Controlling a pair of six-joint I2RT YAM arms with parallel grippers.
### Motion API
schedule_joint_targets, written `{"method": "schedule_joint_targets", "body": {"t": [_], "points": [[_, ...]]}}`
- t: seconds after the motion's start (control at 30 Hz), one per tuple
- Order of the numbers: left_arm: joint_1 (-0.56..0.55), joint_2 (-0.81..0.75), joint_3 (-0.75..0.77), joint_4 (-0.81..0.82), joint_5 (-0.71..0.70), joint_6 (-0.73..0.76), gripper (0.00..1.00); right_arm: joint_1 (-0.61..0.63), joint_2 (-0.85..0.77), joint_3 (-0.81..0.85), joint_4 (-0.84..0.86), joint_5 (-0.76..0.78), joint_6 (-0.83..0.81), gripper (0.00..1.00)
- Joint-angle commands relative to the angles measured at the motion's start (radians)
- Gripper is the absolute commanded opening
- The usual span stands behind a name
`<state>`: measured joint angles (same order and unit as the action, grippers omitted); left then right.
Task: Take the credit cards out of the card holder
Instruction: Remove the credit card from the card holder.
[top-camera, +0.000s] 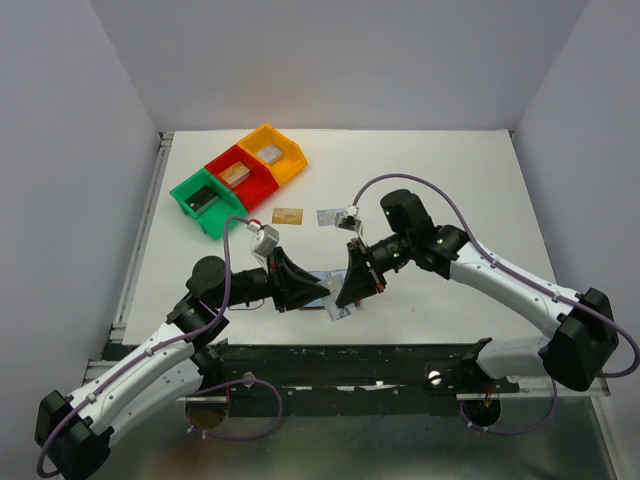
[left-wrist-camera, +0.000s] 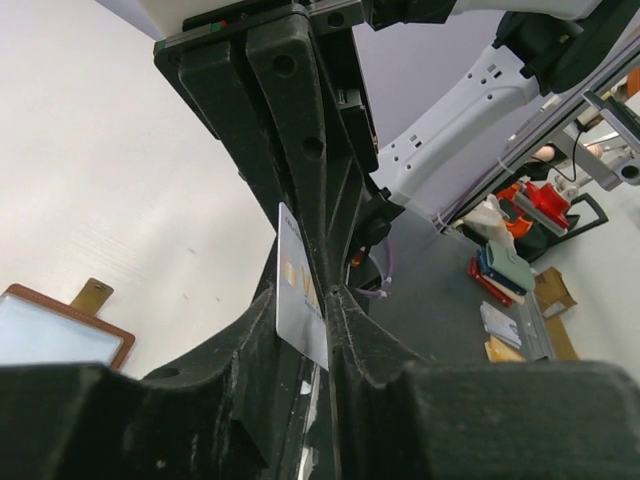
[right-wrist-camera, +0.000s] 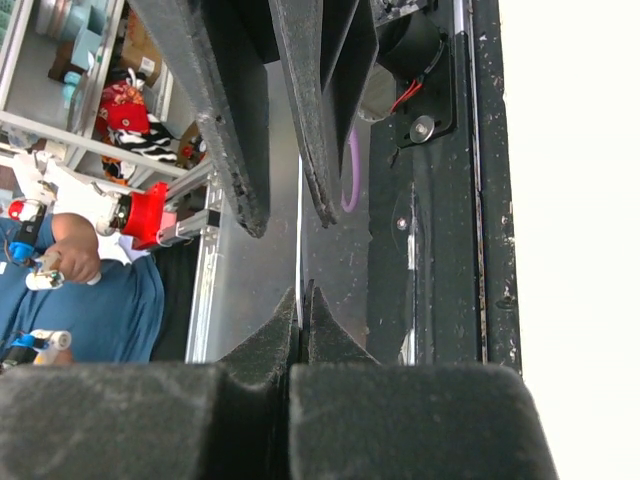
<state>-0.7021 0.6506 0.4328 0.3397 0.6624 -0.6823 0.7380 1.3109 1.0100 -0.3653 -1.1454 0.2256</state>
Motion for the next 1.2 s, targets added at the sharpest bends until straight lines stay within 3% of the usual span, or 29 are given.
{"method": "schedule_joint_targets", "body": {"t": [0.0, 0.1, 0.3, 0.33, 0.37, 0.4, 0.43, 0.5, 0.57, 0.67, 0.83, 0.97, 1.17], "points": [[0.006, 0.017, 0.007, 0.032, 0.043, 0.004, 0.3, 0.014, 0.013, 0.038, -0.053, -0.002, -0.04, 0.0], [0.004, 0.023, 0.012, 0.036, 0.051, 0.004, 0.23, 0.017, 0.013, 0.042, -0.06, 0.001, -0.046, 0.0], [0.006, 0.03, 0.015, 0.045, 0.062, 0.004, 0.22, 0.026, 0.011, 0.048, -0.084, 0.012, -0.069, 0.0], [0.006, 0.032, 0.017, 0.048, 0.065, 0.004, 0.17, 0.026, 0.013, 0.048, -0.086, 0.012, -0.069, 0.0], [0.004, 0.035, 0.015, 0.048, 0.063, 0.004, 0.04, 0.027, 0.013, 0.05, -0.086, 0.013, -0.069, 0.0], [0.004, 0.038, 0.018, 0.047, 0.06, 0.004, 0.0, 0.027, 0.013, 0.052, -0.086, 0.019, -0.066, 0.0], [0.006, 0.04, 0.02, 0.045, 0.059, 0.004, 0.0, 0.027, 0.011, 0.055, -0.084, 0.044, -0.06, 0.06], [0.006, 0.038, 0.015, 0.048, 0.039, -0.002, 0.0, 0.027, -0.004, 0.059, -0.081, 0.107, -0.051, 0.32], [0.006, 0.021, 0.004, 0.05, -0.028, -0.011, 0.0, 0.026, -0.03, 0.055, -0.052, 0.183, -0.026, 0.5], [0.006, -0.055, -0.072, 0.126, -0.197, -0.055, 0.0, 0.023, -0.065, 0.056, -0.005, 0.318, 0.036, 0.57], [0.006, -0.161, -0.196, 0.358, -0.444, -0.129, 0.0, -0.006, -0.139, -0.023, 0.24, 0.482, 0.24, 0.59], [0.004, -0.219, -0.287, 0.499, -0.63, -0.178, 0.0, -0.011, -0.16, -0.145, 0.52, 0.507, 0.401, 0.6], [0.004, -0.232, -0.336, 0.607, -0.712, -0.198, 0.0, -0.012, -0.105, -0.209, 0.745, 0.465, 0.527, 0.6]]}}
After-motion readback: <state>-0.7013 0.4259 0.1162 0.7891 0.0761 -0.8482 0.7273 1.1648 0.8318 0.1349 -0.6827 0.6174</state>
